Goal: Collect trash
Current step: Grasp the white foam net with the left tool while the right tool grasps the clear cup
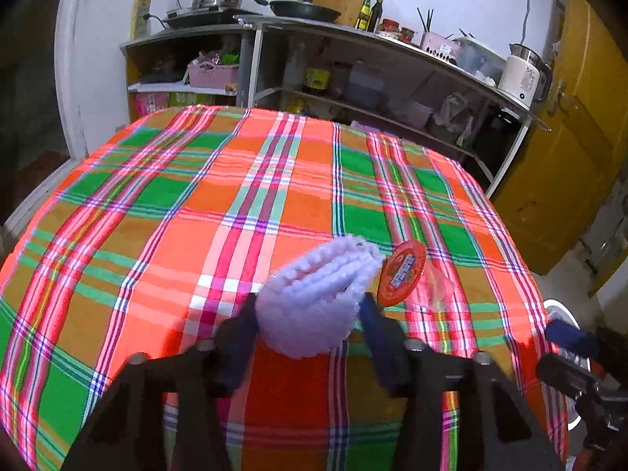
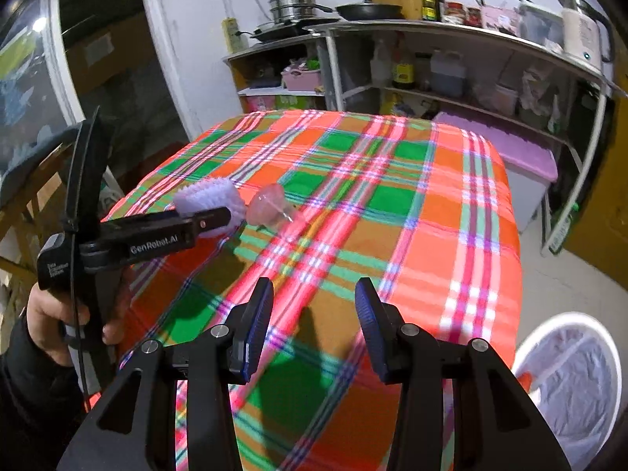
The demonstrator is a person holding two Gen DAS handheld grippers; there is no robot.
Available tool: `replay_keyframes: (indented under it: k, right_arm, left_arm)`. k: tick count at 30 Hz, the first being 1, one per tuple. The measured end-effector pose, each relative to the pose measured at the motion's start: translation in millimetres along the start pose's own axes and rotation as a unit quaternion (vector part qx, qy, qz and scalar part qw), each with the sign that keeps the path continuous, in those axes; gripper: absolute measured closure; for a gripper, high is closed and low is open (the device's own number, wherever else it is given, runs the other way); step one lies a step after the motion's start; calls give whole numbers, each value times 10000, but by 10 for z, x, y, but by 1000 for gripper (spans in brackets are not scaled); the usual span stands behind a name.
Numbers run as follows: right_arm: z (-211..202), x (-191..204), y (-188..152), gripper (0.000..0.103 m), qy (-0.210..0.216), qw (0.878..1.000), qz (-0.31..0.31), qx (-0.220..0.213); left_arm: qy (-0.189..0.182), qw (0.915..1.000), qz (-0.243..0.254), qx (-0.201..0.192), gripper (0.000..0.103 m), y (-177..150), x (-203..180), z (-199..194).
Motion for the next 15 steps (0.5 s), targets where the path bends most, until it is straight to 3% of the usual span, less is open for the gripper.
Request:
replay_keyframes:
  k: [3, 6, 15]
  right_arm:
    - [128, 34, 118, 59, 61, 9999, -160, -3]
    - [292, 73, 211, 59, 67, 9994, -340, 44]
    - [785, 201, 331, 59, 219, 9953, -866, 378]
  left_arm:
    - [7, 10000, -19, -28, 71, 1, 33, -2]
    - [-41, 10000, -39, -69, 76, -8, 50, -58]
    - [-178, 9997, -121, -126, 76, -120, 123, -231]
Point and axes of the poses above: each gripper's, at about its wrist camera, not at the fingertips, and z roughly the way its jaws point, x to its left, y to its top, the point moved 7 cm from there along z, roughly the way its jaws point, and after that the axes turned 6 degrees about z, right-handed, at the moved point
